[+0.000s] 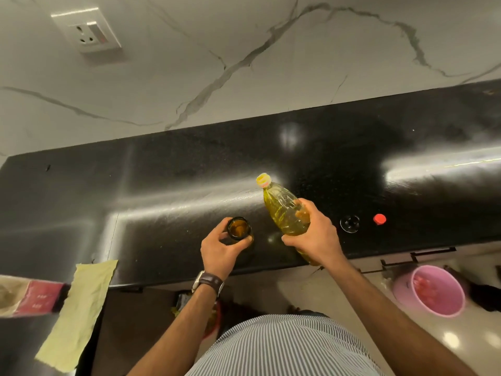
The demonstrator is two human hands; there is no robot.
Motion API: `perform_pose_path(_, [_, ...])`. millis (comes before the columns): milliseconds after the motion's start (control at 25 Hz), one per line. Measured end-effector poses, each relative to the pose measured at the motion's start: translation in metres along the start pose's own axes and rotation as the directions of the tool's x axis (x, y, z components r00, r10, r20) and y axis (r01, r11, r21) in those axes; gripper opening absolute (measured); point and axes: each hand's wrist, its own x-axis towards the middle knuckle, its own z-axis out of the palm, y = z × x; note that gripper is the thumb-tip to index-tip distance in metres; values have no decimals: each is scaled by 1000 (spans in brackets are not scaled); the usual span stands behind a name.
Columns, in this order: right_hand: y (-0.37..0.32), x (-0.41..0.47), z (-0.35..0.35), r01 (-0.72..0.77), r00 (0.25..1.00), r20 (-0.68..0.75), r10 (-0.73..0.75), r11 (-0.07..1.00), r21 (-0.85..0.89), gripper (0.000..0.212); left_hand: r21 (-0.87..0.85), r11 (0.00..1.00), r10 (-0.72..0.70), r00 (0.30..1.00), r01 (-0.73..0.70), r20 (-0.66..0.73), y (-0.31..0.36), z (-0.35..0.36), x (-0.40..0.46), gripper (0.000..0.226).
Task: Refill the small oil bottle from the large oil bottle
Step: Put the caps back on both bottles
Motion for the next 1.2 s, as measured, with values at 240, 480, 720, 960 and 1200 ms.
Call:
perform_pose_path(240, [11, 13, -5, 73, 995, -82, -53, 964, 255, 97, 11, 999, -36, 999, 36, 7, 5, 1, -2, 67])
perform_pose_path(480, [17, 21, 0, 162, 987, -78, -144, 928, 335, 95, 76, 996, -42, 998, 46, -48, 8, 5, -9, 67])
perform_pose_path(720, [26, 27, 9, 179, 982, -5, -190, 919, 350, 98, 119, 989, -83, 994, 92, -78, 12, 14, -12, 60])
perform_pose_path(960, [28, 26, 10, 180, 980, 19, -199, 921, 345, 106, 150, 984, -96, 995, 99, -31, 3, 8, -11, 63])
perform_pose_path(1200, [35, 18, 14, 52, 992, 92, -87, 941, 335, 126, 152, 982, -121, 992, 116, 26, -4, -4, -10, 60])
